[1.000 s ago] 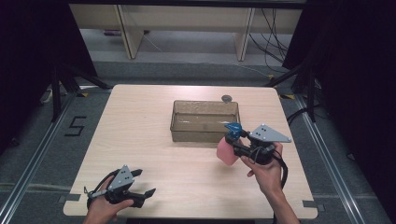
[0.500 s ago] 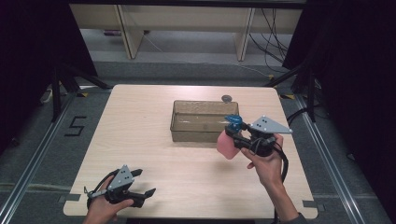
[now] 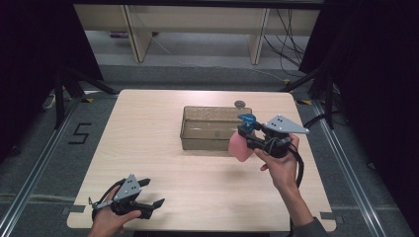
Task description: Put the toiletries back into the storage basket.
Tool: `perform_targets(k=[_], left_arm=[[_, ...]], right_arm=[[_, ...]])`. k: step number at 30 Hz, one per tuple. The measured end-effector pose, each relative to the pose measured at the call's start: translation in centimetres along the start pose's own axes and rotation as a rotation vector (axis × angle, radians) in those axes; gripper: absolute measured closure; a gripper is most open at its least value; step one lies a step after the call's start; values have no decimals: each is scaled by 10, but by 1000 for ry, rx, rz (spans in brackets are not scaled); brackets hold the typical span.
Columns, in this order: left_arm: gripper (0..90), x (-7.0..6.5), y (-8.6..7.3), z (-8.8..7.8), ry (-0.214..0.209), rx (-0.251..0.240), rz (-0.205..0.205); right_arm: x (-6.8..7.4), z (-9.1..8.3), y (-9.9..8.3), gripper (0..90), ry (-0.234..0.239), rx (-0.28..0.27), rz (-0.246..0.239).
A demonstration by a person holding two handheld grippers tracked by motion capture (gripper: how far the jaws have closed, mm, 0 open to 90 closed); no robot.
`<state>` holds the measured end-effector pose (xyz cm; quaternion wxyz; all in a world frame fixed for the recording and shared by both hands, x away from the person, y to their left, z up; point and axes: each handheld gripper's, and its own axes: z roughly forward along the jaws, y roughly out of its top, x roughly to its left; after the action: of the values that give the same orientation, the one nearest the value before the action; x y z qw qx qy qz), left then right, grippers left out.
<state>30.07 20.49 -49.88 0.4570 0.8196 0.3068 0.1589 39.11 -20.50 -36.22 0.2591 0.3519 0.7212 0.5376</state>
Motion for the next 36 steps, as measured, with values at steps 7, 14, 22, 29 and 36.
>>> perform_targets(k=[7, 14, 22, 29, 36], left_arm=[[151, 0, 0, -1, 0, 2, 4], [151, 0, 0, 0, -2, 3, 2], [151, 0, 0, 0, -2, 0, 0], [151, 0, 0, -1, -2, 0, -1], [151, 0, 0, -1, -3, 1, -1]], right_arm=[[-7, 4, 10, 537, -20, 6, -3], [-14, 9, 15, 537, -27, 10, 4], [-23, 19, 20, 538, -55, 25, 6], [-29, 31, 22, 538, -77, 8, 17], [-35, 44, 24, 538, -96, 18, 37]])
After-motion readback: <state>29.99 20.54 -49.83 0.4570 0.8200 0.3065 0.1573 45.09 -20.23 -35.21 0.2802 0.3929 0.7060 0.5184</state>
